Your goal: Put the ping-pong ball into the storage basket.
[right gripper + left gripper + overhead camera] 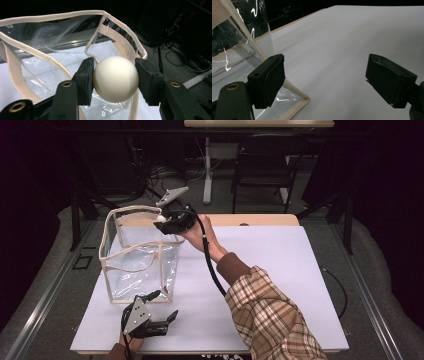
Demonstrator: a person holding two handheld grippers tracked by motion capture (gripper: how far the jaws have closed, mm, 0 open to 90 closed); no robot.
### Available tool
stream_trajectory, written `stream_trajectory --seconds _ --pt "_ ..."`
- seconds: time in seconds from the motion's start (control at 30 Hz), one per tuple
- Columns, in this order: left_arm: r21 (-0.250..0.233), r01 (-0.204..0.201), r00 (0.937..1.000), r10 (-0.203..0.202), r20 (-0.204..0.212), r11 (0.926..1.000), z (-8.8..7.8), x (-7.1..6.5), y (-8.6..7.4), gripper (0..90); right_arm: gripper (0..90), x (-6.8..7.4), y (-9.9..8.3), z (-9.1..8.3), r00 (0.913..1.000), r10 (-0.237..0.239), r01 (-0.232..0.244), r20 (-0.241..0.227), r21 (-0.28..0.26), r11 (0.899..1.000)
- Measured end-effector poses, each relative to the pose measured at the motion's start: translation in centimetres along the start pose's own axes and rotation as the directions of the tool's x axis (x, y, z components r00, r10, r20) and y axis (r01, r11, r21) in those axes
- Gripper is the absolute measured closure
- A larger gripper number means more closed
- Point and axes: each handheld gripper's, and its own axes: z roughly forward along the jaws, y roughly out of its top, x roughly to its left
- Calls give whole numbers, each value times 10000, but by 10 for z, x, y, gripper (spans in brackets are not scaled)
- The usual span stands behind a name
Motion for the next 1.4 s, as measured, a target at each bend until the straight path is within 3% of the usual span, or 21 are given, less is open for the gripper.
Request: stream_trajectory --seconds 1.4 --pt "-34 0 10000 0 -14 10000 -1 0 0 157 513 1 7 25 9992 172 -134 -369 1003 9949"
